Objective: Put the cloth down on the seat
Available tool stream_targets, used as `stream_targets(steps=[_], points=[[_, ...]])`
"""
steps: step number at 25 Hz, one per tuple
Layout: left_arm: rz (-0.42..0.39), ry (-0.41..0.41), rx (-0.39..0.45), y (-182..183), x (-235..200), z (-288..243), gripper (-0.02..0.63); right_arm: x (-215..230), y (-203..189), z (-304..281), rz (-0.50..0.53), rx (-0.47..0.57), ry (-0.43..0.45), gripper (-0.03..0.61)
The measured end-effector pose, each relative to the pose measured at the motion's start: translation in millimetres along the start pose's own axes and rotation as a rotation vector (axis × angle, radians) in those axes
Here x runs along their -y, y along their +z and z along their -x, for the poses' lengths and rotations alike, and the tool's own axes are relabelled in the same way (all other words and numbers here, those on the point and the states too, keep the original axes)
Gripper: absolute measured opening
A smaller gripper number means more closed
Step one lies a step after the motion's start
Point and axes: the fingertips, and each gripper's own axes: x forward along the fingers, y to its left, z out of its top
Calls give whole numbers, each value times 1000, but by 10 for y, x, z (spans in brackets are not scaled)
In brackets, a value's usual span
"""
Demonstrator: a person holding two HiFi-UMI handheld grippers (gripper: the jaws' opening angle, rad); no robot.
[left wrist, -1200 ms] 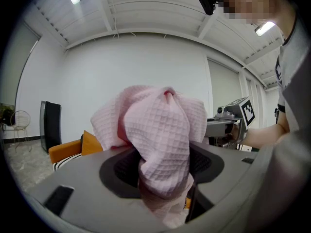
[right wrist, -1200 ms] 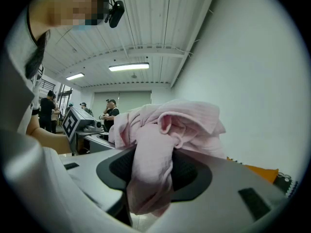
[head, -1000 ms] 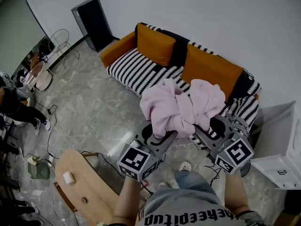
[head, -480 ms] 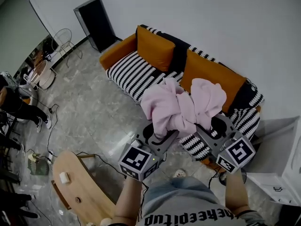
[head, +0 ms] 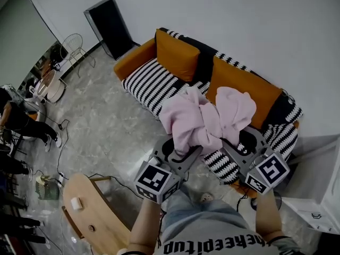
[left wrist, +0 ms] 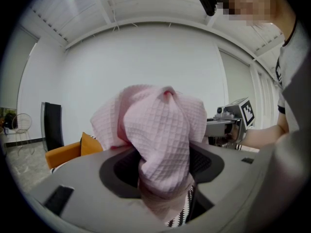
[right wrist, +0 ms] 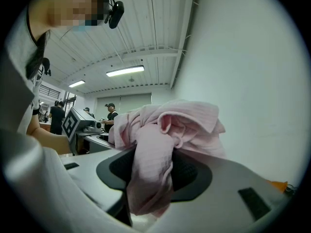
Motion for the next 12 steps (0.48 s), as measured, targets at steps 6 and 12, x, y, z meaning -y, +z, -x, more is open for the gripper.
stream_targets(steps=[6, 12], points=[[-10, -46, 5, 52, -287, -9, 284, 4, 60, -257, 2, -6, -47, 210], [-15, -107, 0, 127, -741, 35, 284, -41, 158, -674, -9, -14, -108, 210]])
